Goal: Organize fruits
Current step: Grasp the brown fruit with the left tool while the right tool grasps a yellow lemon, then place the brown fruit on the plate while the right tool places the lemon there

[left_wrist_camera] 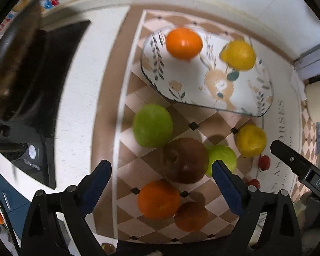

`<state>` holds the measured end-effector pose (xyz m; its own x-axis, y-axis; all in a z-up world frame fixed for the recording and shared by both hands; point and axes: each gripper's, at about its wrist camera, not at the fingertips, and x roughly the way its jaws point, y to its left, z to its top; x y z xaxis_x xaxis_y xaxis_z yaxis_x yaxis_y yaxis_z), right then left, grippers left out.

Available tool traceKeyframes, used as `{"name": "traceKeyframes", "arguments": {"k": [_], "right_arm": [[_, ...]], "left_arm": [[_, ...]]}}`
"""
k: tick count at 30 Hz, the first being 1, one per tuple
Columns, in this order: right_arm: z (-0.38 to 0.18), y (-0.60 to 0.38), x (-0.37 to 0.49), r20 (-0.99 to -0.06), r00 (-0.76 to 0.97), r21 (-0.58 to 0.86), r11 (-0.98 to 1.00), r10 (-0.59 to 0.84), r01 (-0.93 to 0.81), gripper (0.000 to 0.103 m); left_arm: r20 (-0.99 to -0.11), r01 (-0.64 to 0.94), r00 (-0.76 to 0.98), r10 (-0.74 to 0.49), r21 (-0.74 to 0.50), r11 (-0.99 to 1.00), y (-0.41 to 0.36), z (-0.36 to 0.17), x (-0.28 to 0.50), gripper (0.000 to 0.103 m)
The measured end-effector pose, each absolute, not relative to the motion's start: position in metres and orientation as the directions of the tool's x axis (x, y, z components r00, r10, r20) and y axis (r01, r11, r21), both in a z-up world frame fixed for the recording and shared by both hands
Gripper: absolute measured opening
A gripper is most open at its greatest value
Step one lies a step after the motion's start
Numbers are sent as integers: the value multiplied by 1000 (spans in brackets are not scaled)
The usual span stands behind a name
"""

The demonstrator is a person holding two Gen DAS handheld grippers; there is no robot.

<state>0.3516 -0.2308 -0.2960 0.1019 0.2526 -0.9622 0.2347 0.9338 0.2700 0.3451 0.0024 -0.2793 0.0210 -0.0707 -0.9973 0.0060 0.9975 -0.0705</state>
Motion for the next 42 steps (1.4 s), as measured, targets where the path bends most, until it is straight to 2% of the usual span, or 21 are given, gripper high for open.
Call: {"name": "traceKeyframes", "arguments": {"k": [1,5,11,15,17,18,34,42], "right_arm": [[-301,-230,354,-961,92,275,932,260,238,89],[-319,-228,362,-959,57,282,928,276,245,82],[-341,-222,372,-953,11,296,921,303,254,79],[-354,-219,375,-946,-12,309,916,323,257,72],[-360,-216,376,-940,-17,325,911,340,255,65],[-361,-215,375,-936,-15,336,907,351,254,62],[-356,-206,367,-949,-15,305,931,314,202,61],[-334,-218,368,-936,30,350,914,352,204,61]], "left_arm": [[-997,10,7,-75,-75,997,0,-285,348,96],[-994,24,-39,-99,-100,995,-7,-308,352,83],[-990,40,-60,-125,-127,991,-17,-323,352,83],[-993,48,-36,-117,-118,992,-20,-323,350,80],[-984,46,-35,-172,-174,984,-21,-322,348,64],[-986,43,-35,-162,-163,986,-20,-321,348,64],[-993,74,-1,-120,-120,990,-29,-320,347,63],[-982,72,51,-181,-177,982,-25,-279,349,63]]}}
